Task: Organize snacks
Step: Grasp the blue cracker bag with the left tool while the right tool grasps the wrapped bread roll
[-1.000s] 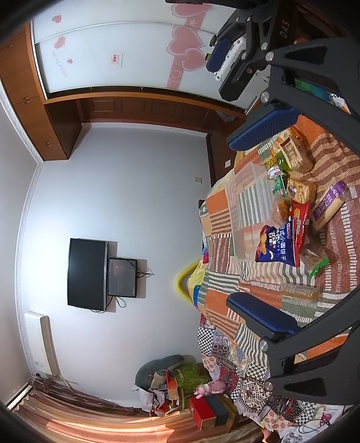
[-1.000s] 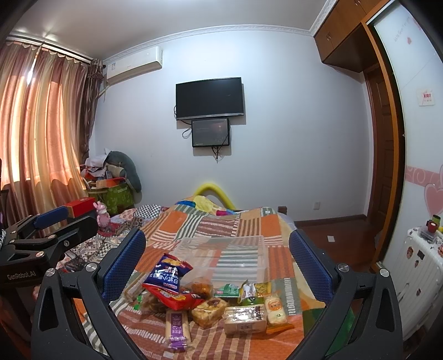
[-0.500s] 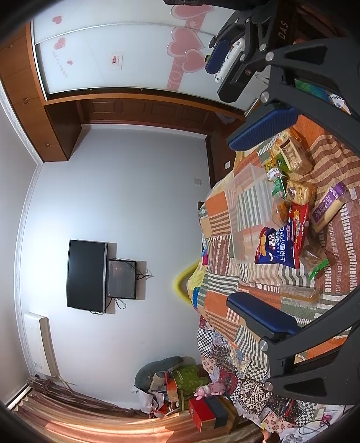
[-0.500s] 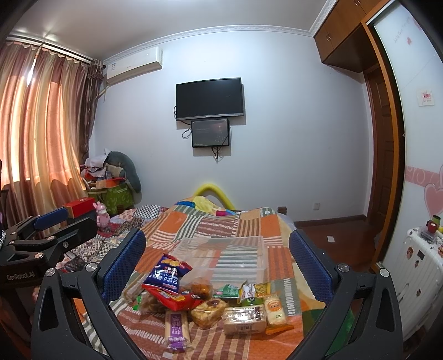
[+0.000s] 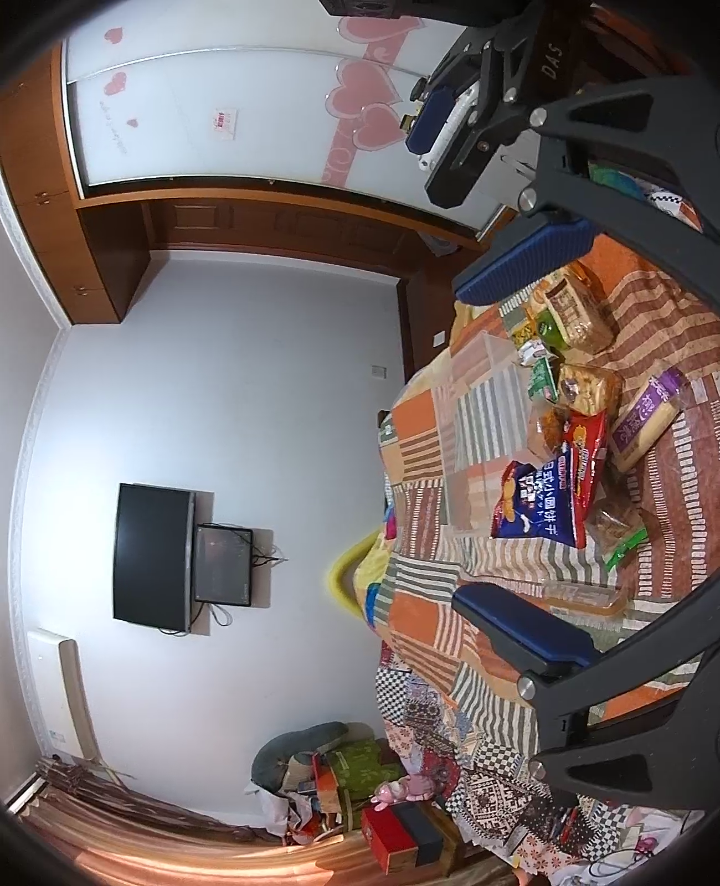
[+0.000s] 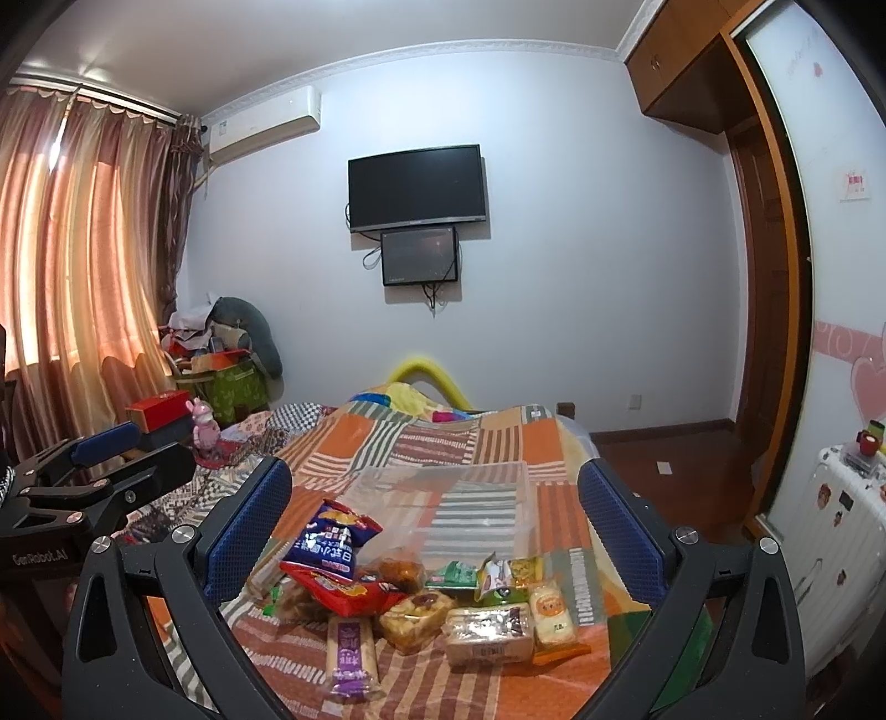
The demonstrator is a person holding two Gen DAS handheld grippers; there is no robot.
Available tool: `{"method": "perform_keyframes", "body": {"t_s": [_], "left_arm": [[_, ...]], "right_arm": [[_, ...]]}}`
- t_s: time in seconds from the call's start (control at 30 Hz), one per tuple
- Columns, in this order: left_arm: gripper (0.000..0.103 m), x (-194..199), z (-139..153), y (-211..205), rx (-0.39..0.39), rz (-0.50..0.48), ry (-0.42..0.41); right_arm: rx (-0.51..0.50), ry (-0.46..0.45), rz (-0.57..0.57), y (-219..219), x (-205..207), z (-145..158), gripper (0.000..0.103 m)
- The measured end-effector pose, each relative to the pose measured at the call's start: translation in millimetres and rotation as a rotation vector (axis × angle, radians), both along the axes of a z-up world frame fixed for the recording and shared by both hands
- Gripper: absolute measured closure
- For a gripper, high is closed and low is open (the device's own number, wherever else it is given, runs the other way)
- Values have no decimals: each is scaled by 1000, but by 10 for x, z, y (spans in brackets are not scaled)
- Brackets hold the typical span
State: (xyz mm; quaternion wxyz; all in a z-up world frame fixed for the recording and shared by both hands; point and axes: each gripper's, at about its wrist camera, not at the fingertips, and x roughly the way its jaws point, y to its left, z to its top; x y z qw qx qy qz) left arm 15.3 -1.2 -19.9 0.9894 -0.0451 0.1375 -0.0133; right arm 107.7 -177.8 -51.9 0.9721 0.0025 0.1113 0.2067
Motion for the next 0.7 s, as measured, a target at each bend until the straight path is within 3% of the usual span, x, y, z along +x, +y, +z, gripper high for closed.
{"method": "perform_keyframes", "body": {"t_s": [0.2,0.37,0.7], "left_arm": [[17,175,-171,58,-10,4,78],[34,388,-374,141,-20,17,166],[37,945,-890,322,-54,34,338]], "right_arm": [[-21,39,-2,-16,115,-114,11],[-49,105,-9,-63,269,-304,20],[-108,293,-67,-289,679,-735,37]]}}
